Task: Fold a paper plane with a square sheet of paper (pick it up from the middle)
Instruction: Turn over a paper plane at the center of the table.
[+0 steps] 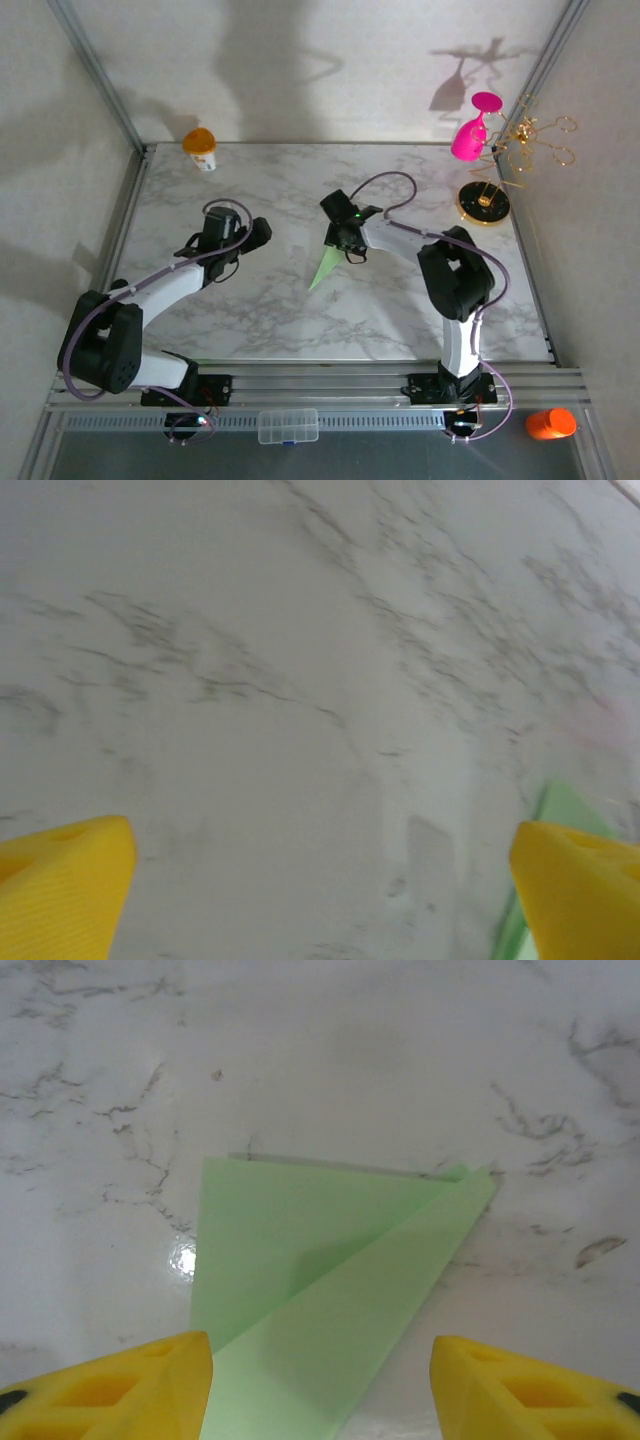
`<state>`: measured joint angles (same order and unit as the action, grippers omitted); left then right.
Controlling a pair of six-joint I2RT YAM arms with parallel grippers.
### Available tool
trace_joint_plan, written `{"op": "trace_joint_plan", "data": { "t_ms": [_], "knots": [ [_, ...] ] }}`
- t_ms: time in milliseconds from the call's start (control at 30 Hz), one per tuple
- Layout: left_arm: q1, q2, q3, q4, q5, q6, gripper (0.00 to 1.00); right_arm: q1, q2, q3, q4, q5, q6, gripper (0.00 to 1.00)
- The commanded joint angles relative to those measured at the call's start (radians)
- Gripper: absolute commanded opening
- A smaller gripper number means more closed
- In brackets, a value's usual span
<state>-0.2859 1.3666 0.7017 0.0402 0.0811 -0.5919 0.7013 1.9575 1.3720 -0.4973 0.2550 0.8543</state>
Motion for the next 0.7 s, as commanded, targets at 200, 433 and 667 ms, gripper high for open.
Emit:
{"op": "trace_joint_plan", "data": {
  "t_ms": [200, 433, 667],
  "knots": [
    [0.054, -0.043, -0.04, 0.038, 0.036, 0.026, 0.99, 0.093, 0.162, 0.212, -0.258, 0.141, 0.188, 0.62],
    [0.066, -0.04, -0.042, 0.042, 0.047, 0.027, 0.99, 0.108, 0.197, 0.26, -0.336, 0.152, 0.245, 0.61],
    [0.068, -0.026, -0.04, 0.044, 0.062, 0.026, 0.99, 0.109, 0.197, 0.261, -0.354, 0.139, 0.256, 0.55]
  ]
}}
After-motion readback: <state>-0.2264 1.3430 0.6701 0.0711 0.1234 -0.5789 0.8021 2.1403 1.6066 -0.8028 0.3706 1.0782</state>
